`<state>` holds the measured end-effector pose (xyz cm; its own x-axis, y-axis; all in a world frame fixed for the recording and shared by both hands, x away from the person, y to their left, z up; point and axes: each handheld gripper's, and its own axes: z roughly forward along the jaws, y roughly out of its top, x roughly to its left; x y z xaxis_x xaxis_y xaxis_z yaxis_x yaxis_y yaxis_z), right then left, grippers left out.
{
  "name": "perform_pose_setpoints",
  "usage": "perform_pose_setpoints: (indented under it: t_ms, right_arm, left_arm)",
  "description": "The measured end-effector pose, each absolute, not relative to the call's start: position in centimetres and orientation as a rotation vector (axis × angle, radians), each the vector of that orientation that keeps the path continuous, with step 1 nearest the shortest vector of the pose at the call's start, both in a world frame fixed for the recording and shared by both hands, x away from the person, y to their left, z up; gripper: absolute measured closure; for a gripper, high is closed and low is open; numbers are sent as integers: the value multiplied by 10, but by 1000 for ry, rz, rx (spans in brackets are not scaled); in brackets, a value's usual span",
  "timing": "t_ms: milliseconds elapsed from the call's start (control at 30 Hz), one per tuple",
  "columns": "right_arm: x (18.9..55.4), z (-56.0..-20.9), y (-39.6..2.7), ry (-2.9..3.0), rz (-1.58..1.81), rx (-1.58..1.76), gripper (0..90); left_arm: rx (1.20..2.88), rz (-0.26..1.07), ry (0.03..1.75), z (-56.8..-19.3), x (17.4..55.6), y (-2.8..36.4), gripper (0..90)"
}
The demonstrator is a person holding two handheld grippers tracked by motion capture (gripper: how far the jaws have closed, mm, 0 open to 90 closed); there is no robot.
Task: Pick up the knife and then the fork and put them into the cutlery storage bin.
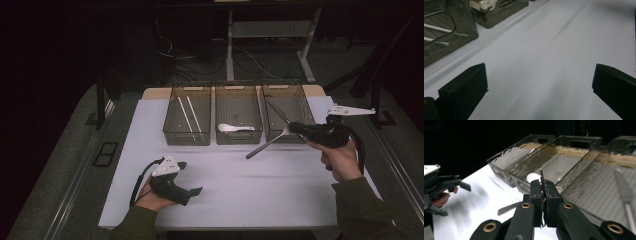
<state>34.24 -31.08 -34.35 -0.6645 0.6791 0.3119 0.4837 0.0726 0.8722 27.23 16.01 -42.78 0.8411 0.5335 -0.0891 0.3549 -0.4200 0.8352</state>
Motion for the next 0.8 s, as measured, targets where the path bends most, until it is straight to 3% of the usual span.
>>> perform_pose_setpoints:
  t_ms: [800]
  right_arm:
    - [387,-308,-383,1976,1482,1339,869]
  left_arm:
    - [2057,210,627,-431,272,158,0]
